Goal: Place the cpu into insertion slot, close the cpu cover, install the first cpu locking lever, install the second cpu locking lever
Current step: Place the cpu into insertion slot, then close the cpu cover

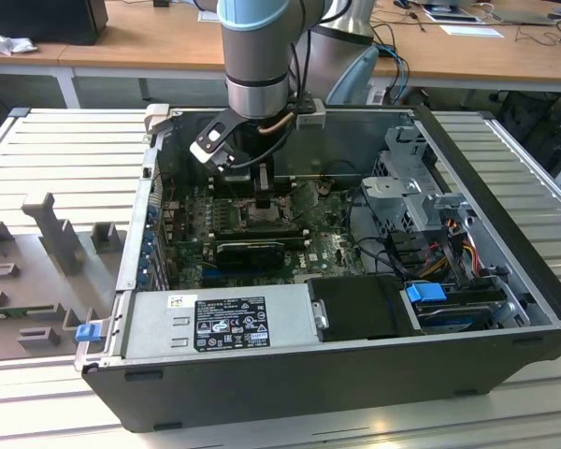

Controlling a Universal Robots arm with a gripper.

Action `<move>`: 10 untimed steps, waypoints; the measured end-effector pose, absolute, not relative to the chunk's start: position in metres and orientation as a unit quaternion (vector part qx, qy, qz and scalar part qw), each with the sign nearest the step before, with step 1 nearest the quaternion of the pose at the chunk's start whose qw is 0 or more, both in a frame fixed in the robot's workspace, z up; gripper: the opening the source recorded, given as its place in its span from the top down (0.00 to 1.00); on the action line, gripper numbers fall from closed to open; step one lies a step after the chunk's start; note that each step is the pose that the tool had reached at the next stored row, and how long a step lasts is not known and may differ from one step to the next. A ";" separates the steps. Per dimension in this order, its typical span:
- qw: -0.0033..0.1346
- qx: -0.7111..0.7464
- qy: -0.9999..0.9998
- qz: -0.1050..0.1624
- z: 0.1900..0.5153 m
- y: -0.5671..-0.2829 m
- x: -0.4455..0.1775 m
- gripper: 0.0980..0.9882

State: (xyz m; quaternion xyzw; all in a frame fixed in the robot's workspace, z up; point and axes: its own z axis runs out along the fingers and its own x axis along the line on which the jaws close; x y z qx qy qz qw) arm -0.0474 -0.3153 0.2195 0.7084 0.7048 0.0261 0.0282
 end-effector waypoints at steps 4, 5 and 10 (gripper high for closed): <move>0.028 0.708 0.705 0.026 0.222 -0.315 -0.047 0.99; 0.028 0.708 0.705 0.026 0.223 -0.315 -0.047 0.99; 0.027 0.708 0.705 0.025 0.230 -0.315 -0.047 0.99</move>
